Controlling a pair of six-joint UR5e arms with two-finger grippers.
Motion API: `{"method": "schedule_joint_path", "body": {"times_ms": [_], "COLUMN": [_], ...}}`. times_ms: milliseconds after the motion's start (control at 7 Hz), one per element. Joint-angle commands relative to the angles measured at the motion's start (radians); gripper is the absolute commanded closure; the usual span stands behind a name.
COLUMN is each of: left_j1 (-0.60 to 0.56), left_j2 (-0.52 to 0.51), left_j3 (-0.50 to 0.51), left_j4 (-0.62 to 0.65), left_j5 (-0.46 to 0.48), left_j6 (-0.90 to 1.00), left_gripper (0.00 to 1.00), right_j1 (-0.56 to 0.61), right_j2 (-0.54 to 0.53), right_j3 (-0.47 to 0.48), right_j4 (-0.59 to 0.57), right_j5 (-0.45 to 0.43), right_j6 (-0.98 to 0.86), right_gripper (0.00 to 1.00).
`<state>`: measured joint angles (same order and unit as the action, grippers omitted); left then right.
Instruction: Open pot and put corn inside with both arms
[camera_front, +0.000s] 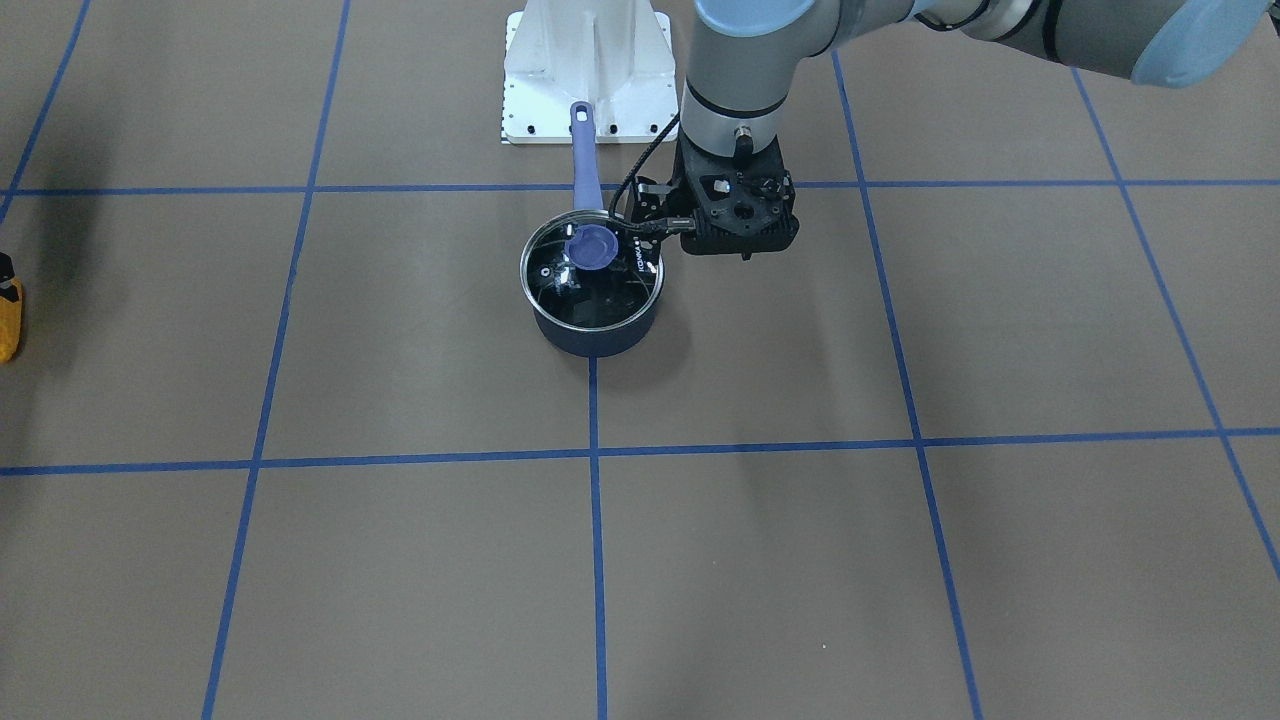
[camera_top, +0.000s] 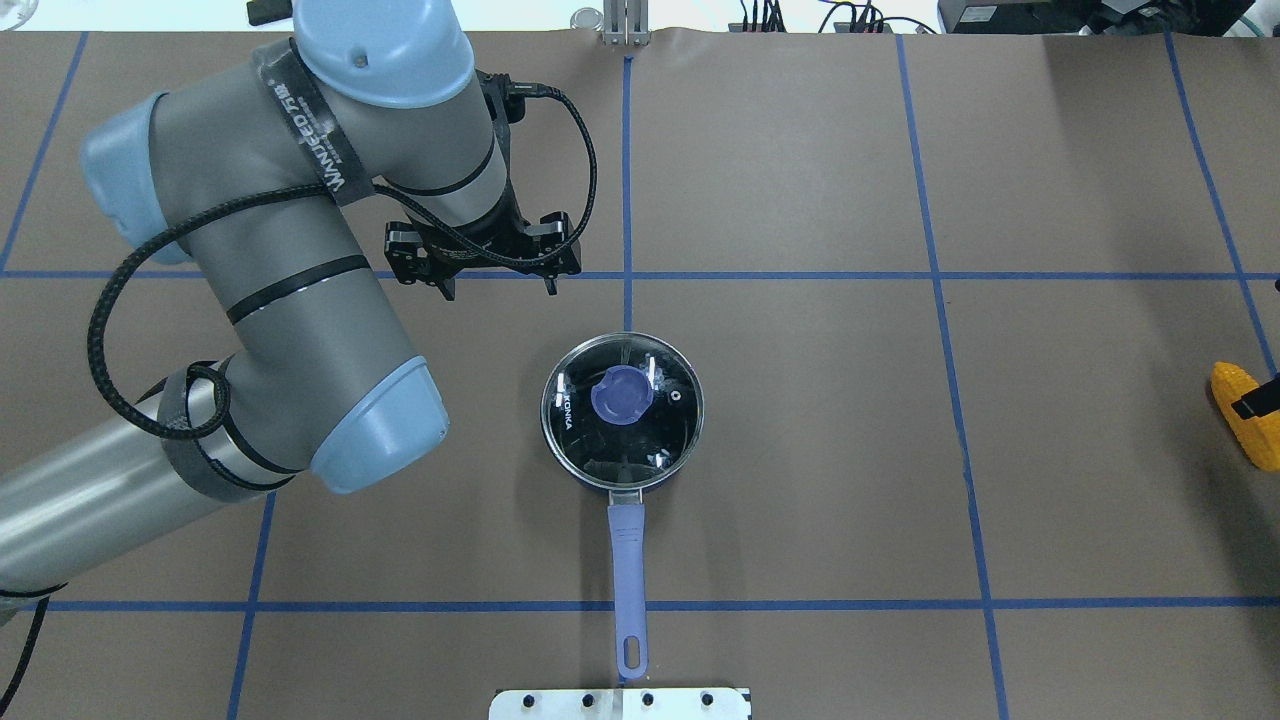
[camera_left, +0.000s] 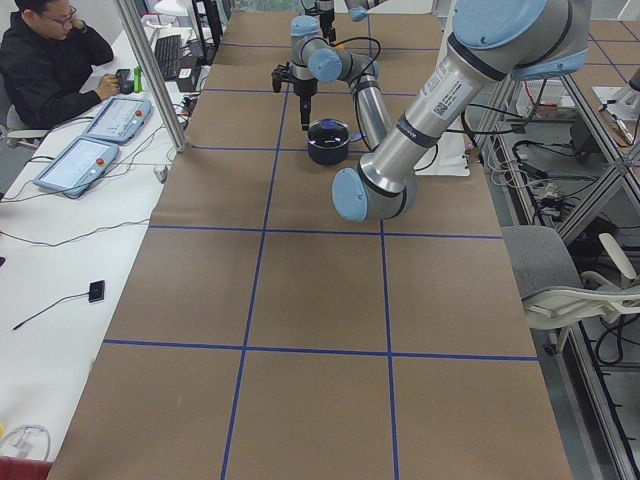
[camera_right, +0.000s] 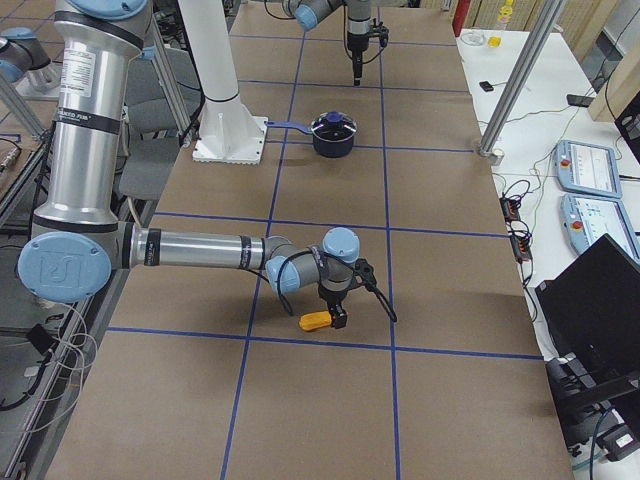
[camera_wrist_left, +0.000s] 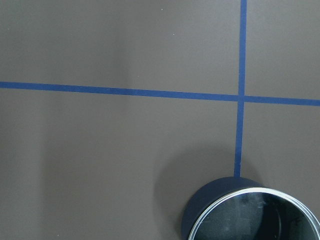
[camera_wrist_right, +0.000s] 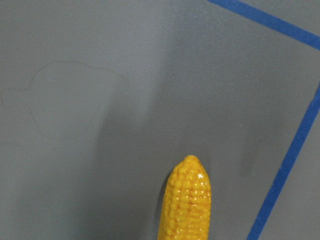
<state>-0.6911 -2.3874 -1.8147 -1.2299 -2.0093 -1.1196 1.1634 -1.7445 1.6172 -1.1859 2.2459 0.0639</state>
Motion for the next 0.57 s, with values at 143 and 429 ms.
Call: {"method": "schedule_joint_path", "body": {"times_ms": [143, 429], "left_j1": [0.001, 0.001], "left_j2": [0.001, 0.001], "left_j3": [0.000, -0.002], "left_j4": [-0.002, -0.002], "left_j5": [0.000, 0.000], "left_j6": [0.000, 0.000], "left_gripper": [0.01, 0.01], "right_j1": [-0.007, -0.021], "right_j2": [0.000, 0.000], "right_j3": [-0.039, -0.046], "right_j4": [0.000, 0.002], "right_j5": [0.000, -0.002], "right_j6": [-0.047, -0.053], "right_gripper": [0.04, 0.09]}}
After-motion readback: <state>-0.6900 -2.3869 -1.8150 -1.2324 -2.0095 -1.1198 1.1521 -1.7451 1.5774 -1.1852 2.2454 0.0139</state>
